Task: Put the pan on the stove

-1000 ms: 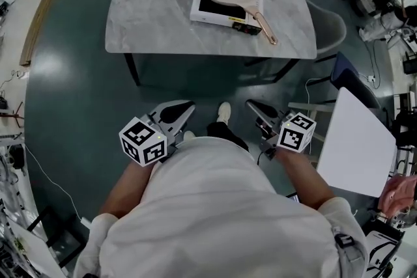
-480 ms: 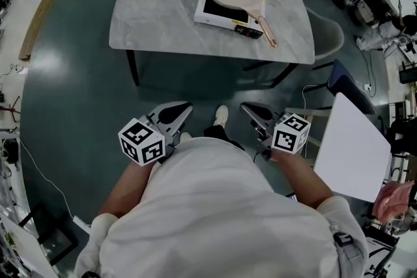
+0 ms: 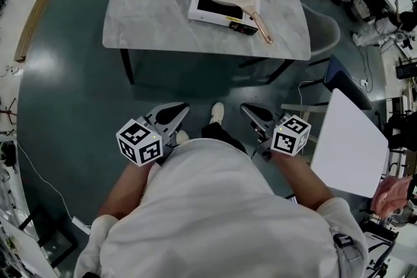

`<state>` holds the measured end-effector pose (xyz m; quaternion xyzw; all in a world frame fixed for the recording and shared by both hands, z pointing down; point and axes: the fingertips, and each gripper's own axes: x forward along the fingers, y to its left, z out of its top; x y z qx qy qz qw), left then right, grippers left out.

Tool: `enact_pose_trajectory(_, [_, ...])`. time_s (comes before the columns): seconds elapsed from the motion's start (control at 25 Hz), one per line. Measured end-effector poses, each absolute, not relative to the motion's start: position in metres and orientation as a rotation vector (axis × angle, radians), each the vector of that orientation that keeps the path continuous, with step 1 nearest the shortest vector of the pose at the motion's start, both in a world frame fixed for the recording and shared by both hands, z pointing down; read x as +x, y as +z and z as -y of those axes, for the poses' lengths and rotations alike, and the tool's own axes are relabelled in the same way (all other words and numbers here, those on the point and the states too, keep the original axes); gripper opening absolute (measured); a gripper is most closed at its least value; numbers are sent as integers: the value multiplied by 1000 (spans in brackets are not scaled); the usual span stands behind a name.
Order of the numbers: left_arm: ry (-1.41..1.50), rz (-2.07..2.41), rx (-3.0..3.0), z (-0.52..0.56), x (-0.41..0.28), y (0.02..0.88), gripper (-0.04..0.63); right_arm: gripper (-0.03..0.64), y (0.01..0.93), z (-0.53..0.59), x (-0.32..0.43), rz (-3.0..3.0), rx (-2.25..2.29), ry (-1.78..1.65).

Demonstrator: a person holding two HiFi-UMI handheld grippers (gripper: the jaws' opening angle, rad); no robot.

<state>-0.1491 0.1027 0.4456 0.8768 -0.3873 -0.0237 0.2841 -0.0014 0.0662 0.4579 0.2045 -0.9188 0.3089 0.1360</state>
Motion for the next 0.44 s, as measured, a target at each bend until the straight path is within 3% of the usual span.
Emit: enact_pose_trajectory(0.44, [-58, 948, 2313, -69, -108, 453, 20, 5, 462, -44, 37, 2650, 614, 897])
